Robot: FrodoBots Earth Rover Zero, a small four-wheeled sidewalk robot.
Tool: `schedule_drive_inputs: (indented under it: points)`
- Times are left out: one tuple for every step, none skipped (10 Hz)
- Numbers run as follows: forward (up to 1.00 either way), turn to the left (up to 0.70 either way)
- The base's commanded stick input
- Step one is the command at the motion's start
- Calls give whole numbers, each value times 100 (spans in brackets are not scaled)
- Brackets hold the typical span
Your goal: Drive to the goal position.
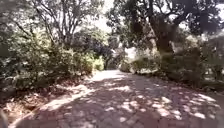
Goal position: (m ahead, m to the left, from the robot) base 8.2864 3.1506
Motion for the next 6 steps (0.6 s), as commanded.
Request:
schedule_drive_inputs:
  points:
    - [70,0]
    - [70,0]
    - [70,0]
    - [70,0]
    - [70,0]
    - [70,0]
